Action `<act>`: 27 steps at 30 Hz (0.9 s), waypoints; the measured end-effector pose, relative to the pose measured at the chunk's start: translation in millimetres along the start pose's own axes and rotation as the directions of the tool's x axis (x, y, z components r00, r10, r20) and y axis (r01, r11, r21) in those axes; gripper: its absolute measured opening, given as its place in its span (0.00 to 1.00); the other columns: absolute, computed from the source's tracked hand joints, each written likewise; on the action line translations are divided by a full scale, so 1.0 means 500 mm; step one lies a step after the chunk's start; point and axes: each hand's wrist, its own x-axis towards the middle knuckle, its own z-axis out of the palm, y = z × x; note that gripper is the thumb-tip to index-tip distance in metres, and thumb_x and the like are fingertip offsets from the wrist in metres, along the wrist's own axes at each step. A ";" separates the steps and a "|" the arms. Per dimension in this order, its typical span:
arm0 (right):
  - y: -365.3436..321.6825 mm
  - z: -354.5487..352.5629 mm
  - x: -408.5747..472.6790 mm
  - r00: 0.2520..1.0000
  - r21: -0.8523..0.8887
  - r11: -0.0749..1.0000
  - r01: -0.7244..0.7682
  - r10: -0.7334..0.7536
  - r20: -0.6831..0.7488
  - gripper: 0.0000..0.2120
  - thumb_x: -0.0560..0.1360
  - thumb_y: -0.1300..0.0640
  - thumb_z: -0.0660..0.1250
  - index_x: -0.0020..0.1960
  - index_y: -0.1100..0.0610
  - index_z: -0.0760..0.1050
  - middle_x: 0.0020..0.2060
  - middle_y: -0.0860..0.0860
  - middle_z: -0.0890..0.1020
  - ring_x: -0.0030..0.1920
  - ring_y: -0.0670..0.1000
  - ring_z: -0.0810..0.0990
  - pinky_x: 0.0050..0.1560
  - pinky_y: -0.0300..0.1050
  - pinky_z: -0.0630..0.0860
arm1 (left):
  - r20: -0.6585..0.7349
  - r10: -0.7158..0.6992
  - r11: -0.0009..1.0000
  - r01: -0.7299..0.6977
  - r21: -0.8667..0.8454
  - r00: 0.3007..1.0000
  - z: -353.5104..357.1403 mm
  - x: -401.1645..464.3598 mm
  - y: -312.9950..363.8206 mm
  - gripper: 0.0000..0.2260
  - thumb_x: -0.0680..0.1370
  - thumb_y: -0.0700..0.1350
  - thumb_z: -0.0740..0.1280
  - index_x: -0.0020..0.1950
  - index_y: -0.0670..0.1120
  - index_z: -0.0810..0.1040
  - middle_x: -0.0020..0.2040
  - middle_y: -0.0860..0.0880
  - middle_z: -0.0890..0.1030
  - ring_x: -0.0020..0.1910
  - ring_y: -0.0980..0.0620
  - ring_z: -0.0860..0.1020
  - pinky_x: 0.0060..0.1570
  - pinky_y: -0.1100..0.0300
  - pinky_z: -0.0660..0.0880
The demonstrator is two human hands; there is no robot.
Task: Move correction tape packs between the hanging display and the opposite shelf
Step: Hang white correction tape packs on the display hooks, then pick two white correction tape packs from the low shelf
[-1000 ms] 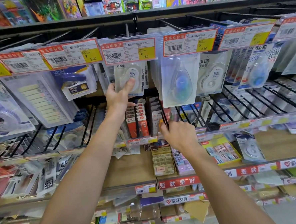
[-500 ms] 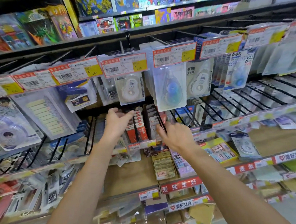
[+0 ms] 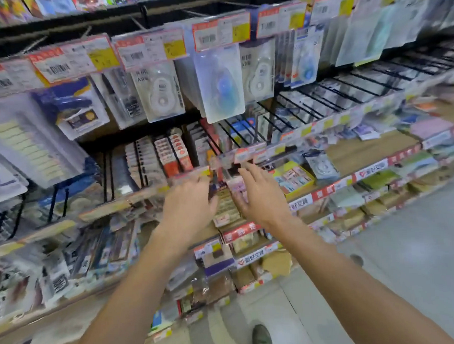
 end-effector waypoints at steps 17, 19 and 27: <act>0.152 -0.088 -0.299 0.817 -0.189 0.888 -0.418 0.459 0.349 0.21 0.79 0.49 0.64 0.69 0.56 0.72 0.64 0.55 0.77 0.62 0.60 0.77 0.56 0.52 0.74 | 0.229 0.339 0.941 -0.331 -0.072 0.913 0.164 -0.052 0.238 0.18 0.80 0.49 0.61 0.70 0.46 0.72 0.62 0.43 0.78 0.59 0.40 0.78 0.50 0.50 0.76; 0.179 -0.103 -0.310 0.803 -0.210 0.874 -0.438 0.486 0.345 0.20 0.79 0.49 0.63 0.68 0.57 0.71 0.62 0.55 0.78 0.61 0.60 0.77 0.55 0.51 0.74 | 0.225 0.365 0.931 -0.356 -0.082 0.903 0.166 -0.042 0.273 0.14 0.81 0.48 0.61 0.63 0.44 0.75 0.60 0.43 0.79 0.58 0.40 0.78 0.45 0.53 0.73; 0.335 -0.177 -0.313 0.750 -0.268 0.845 -0.462 0.534 0.391 0.18 0.81 0.50 0.62 0.65 0.59 0.70 0.60 0.58 0.78 0.61 0.60 0.77 0.53 0.51 0.74 | 0.248 0.429 0.903 -0.423 -0.079 0.869 0.143 0.024 0.449 0.12 0.81 0.46 0.63 0.61 0.43 0.76 0.58 0.43 0.78 0.57 0.41 0.78 0.48 0.50 0.76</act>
